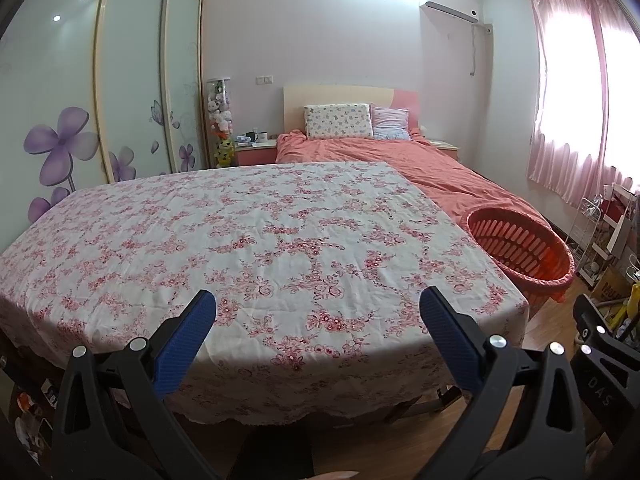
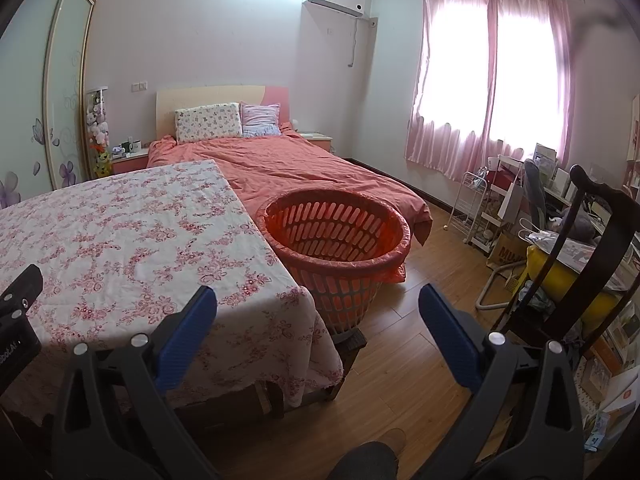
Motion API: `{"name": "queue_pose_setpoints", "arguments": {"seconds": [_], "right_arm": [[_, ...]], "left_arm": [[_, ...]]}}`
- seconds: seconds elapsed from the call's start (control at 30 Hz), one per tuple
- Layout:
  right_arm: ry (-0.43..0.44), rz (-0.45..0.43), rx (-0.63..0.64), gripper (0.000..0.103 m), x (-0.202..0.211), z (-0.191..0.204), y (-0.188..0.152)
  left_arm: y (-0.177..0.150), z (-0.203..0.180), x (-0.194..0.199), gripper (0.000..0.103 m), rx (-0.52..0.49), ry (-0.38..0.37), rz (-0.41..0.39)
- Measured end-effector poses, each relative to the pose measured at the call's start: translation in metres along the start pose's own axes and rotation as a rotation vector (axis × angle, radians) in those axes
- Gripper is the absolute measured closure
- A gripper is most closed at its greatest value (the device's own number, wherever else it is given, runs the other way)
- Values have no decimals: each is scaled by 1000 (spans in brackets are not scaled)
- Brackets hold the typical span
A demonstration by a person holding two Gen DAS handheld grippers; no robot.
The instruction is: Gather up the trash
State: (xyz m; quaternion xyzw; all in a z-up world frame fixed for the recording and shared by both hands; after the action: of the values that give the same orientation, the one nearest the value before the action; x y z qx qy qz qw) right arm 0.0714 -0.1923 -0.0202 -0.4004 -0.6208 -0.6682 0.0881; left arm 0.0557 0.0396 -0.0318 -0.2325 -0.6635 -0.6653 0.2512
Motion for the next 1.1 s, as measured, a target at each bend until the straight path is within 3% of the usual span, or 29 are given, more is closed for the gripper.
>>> {"name": "queue_pose_setpoints", "arguments": {"seconds": [1.1], "right_arm": [[-2,-2,-19,4,1,-1,-2]], "left_arm": [[-4,1,-1,3,8,-2,12]]}}
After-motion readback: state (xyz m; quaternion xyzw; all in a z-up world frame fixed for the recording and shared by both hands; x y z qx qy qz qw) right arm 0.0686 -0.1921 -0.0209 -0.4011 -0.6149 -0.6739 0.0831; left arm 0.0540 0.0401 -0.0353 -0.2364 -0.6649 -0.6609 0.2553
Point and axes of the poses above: each gripper's, at about its wrist camera, not at the fingertips, and x roughly against the way its jaws point, z to its left, y to its top, the point moved 8 cm from there along -x, roughly the way its jaws point, and after that the axes turned 11 degrees about z, right-handed, at the moved point
